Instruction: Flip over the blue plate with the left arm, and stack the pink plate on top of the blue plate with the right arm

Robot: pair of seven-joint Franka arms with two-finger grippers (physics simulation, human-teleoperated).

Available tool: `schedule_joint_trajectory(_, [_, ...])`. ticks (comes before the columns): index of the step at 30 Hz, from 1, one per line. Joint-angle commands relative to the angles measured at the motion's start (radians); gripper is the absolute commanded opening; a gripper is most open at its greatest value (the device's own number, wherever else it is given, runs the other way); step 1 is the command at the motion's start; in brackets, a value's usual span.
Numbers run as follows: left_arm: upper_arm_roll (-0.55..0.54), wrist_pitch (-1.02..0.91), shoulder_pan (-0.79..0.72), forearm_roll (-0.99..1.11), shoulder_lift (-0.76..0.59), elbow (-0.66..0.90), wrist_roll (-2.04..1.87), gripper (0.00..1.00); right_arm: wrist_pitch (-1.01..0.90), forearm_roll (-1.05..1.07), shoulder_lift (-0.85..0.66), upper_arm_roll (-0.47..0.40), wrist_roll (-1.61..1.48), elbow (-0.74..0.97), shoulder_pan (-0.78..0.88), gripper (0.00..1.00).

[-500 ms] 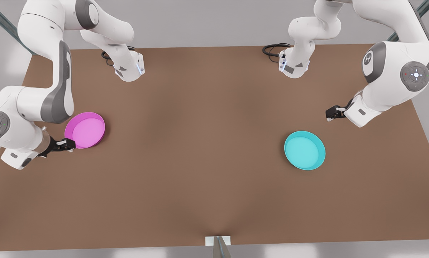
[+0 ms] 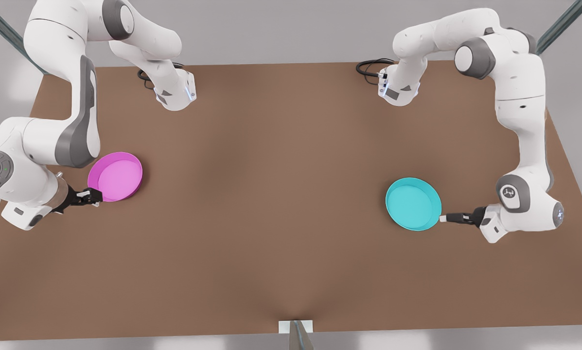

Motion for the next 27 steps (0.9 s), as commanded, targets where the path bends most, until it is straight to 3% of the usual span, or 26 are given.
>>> schedule_joint_trajectory(1, [0.001, -0.002, 0.001, -0.023, 0.005, 0.000, 0.010, 1.00, 0.000, 0.000, 0.000, 0.000, 0.000, 0.000, 0.000, 1.00])
schedule_joint_trajectory(7, [0.001, -0.014, 0.032, -0.013, 0.030, -0.018, 0.142, 1.00, 0.002, 0.000, 0.000, 0.000, 0.000, 0.000, 0.001, 1.00])
schedule_joint_trajectory(10, [0.001, 0.020, 0.032, -0.013, -0.028, -0.115, 0.151, 1.00, 0.002, 0.026, -0.002, -0.005, 0.011, 0.011, -0.008, 1.00])
schedule_joint_trajectory(27, [0.001, 0.023, 0.038, -0.042, 0.035, -0.130, 0.150, 0.97, 0.008, 0.038, 0.011, -0.002, 0.015, 0.015, 0.005, 1.00])
